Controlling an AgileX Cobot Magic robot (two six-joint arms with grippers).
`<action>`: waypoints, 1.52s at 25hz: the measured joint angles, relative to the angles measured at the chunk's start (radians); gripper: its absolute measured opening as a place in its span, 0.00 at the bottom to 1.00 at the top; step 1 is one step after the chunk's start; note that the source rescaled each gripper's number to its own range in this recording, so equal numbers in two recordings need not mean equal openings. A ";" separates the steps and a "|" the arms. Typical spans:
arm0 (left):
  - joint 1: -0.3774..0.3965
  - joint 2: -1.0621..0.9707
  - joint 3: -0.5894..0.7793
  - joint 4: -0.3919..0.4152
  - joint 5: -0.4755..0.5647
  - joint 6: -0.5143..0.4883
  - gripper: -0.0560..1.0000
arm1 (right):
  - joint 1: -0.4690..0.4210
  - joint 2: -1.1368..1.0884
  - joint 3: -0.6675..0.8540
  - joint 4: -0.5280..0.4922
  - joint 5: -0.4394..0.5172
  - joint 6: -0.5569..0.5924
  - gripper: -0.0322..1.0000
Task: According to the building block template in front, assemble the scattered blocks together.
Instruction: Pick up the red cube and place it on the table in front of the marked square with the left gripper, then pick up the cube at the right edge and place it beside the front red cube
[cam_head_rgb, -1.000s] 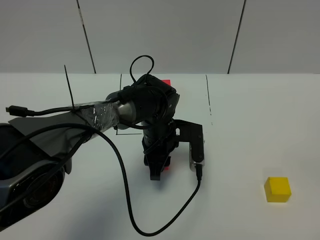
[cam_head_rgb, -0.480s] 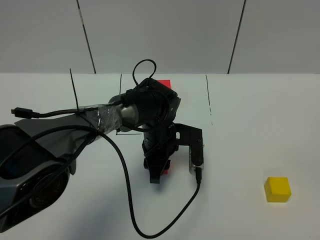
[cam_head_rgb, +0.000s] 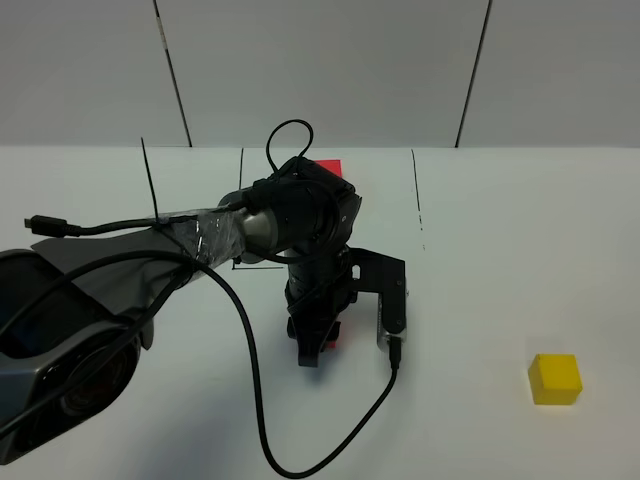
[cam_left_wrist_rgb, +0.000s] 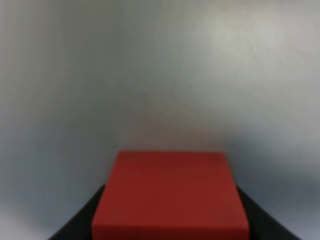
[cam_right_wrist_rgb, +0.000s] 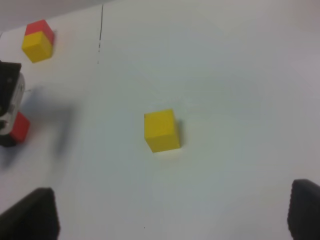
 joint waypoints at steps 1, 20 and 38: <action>0.000 0.000 0.000 0.000 -0.002 0.000 0.22 | 0.000 0.000 0.000 0.000 0.000 0.000 0.83; 0.000 -0.139 0.000 -0.044 0.080 -0.123 0.99 | 0.000 0.000 0.000 0.000 0.000 0.000 0.83; 0.309 -0.482 0.067 -0.009 0.024 -0.688 0.96 | 0.000 0.000 0.000 0.000 0.000 0.002 0.83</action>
